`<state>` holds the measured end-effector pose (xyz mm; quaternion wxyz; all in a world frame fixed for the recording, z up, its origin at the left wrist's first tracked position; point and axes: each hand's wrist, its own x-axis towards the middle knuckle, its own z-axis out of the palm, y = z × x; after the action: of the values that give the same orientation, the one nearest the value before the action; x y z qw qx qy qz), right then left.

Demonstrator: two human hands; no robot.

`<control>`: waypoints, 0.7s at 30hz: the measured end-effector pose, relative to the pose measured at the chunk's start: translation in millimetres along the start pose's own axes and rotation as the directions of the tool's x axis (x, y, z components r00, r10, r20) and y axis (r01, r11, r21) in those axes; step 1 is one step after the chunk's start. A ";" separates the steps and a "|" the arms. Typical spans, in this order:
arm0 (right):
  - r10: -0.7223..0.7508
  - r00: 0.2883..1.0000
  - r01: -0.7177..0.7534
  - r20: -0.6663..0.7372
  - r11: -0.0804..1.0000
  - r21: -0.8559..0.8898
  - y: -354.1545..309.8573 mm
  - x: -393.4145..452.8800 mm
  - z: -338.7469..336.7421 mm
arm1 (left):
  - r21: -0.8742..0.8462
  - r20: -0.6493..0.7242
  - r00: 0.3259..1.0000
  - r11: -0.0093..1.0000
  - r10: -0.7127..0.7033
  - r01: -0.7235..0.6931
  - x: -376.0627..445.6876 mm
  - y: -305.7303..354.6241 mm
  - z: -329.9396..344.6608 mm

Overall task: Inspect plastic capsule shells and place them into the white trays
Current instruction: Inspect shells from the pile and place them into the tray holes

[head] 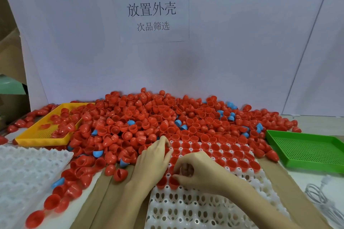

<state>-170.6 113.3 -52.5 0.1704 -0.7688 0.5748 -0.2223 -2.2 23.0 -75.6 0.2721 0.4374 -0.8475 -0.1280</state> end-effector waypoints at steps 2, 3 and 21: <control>-0.013 1.000 0.012 0.023 0.999 0.037 1.3 1.9 -4.5 | 0.018 0.003 1.000 1.000 0.007 -0.007 -1.0 0.3 -0.2; -0.009 1.000 0.007 0.025 0.998 0.069 1.7 3.0 -7.6 | 0.026 0.001 1.000 1.000 0.014 -0.014 -1.5 0.4 -0.2; 0.284 0.909 -0.399 -0.304 0.801 -0.446 134.7 65.2 -79.7 | -0.003 -0.060 0.998 1.000 0.024 -0.024 2.5 -2.5 -1.4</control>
<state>-306.7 12.4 -45.5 -0.0616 -0.6396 0.7573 -0.1163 -0.9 19.6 -74.6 0.2997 0.4304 -0.8439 -0.1130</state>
